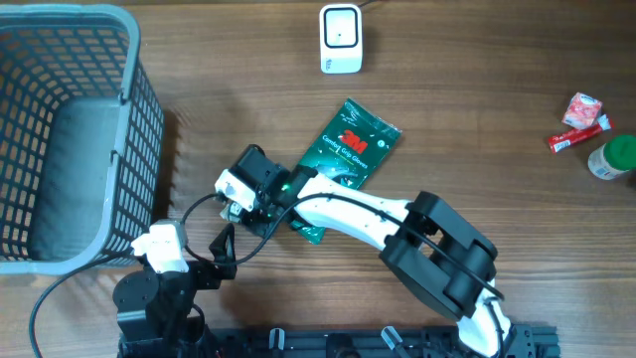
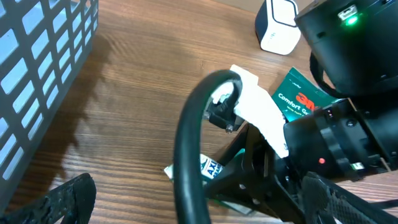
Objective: Scan the item barcode
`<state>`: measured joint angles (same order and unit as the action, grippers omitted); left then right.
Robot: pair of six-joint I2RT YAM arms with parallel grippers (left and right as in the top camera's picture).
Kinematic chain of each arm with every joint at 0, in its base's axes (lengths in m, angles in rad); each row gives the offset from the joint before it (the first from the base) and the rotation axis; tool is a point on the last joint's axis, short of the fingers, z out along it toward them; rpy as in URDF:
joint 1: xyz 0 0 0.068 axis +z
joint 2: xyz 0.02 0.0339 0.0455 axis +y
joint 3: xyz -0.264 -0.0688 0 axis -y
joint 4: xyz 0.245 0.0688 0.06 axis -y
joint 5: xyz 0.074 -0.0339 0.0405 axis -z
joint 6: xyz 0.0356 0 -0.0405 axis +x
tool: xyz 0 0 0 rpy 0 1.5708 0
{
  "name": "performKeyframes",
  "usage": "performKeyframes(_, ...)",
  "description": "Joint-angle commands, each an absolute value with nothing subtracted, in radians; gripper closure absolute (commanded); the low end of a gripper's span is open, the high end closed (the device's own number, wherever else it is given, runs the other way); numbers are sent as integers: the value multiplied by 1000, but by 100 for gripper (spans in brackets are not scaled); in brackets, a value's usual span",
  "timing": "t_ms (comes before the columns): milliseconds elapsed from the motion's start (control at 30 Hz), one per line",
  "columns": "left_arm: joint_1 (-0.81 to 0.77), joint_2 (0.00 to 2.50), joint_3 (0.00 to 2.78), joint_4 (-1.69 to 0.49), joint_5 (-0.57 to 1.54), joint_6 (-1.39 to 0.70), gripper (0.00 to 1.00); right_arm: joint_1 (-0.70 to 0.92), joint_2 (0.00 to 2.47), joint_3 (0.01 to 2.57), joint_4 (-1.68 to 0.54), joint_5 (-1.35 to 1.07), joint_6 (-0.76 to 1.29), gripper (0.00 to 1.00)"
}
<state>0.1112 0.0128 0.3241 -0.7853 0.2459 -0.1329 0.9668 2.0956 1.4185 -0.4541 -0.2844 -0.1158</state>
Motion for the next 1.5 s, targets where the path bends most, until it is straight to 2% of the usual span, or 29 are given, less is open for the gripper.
performKeyframes(0, 109, 6, 319, -780, 258, -135, 0, 985, 2056, 1441, -464, -398, -100, 82)
performKeyframes(400, 109, 6, 319, -780, 258, -135, 0, 984, 1979, 1461, -473, -327, -78, 82)
performKeyframes(500, 109, 6, 319, -780, 258, -135, 0, 978, 1978, 1470, -473, -160, -48, 82)
performKeyframes(700, 109, 6, 319, -780, 258, -135, 0, 958, 1978, 1522, -475, -147, -49, 82)
performKeyframes(967, 109, 6, 319, -780, 258, -135, 0, 733, 1945, 1522, -497, -236, 8, 82)
performKeyframes(1267, 109, 6, 319, -780, 258, -135, 0, 348, 1944, 1522, -798, -263, 44, 83)
performKeyframes(1333, 109, 6, 319, -780, 258, -135, 0, 271, 1944, 1512, -799, -226, 149, 82)
performKeyframes(1400, 109, 6, 319, -780, 258, -135, 0, 225, 1945, 1488, -806, 15, 487, 82)
performKeyframes(1433, 109, 6, 319, -780, 258, -135, 0, 217, 1945, 1477, -841, 142, 690, 78)
performKeyframes(1467, 109, 6, 319, -780, 258, -135, 0, 217, 1945, 1477, -865, 181, 767, 78)
